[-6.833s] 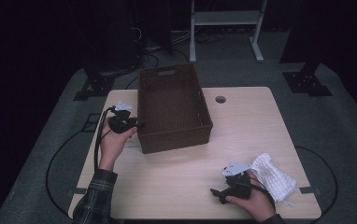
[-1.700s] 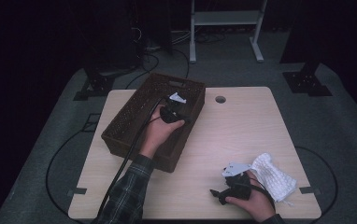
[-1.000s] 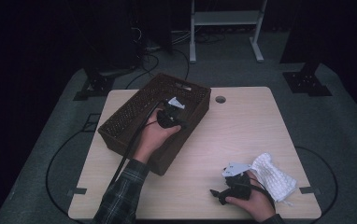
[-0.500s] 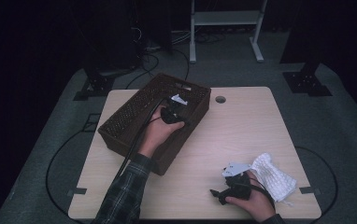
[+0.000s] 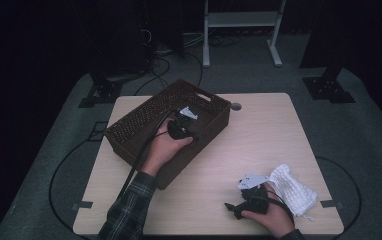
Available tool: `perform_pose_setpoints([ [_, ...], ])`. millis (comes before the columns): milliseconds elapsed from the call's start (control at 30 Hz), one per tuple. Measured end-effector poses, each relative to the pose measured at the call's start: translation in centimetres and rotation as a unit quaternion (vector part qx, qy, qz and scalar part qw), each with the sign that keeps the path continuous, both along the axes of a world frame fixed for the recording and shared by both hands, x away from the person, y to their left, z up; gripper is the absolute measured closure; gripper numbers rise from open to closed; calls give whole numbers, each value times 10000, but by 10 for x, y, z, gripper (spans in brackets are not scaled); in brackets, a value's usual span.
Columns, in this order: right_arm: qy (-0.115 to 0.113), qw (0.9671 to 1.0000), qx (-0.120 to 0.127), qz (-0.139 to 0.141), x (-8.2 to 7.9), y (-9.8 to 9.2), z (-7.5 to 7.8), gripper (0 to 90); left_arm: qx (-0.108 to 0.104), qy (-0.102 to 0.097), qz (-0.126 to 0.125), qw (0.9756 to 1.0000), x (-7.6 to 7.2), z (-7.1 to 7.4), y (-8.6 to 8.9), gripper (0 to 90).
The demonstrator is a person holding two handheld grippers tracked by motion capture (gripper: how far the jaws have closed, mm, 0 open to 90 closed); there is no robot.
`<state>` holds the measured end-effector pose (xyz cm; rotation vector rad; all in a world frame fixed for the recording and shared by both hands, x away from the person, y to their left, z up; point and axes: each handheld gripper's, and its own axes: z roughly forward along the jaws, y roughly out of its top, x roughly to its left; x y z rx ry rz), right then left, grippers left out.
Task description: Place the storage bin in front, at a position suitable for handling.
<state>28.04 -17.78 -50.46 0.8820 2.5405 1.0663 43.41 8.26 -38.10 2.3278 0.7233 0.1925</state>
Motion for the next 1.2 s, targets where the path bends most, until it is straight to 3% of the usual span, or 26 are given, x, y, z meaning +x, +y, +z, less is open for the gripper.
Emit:
perform_pose_setpoints([
  [367,-3,10000,1,-4,0,0,0,12,-71,29,-197,9998,-22,-1,2,807],
  [800,-5,10000,2,-3,0,0,0,12,-207,172,-583,9979,-47,-3,-21,800],
  [1133,-6,10000,2,-3,0,0,0,12,-234,170,-784,9965,-53,-2,-23,780],
  [1200,-7,10000,2,-2,0,0,0,12,-338,172,-856,9956,-53,1,-20,752],
])
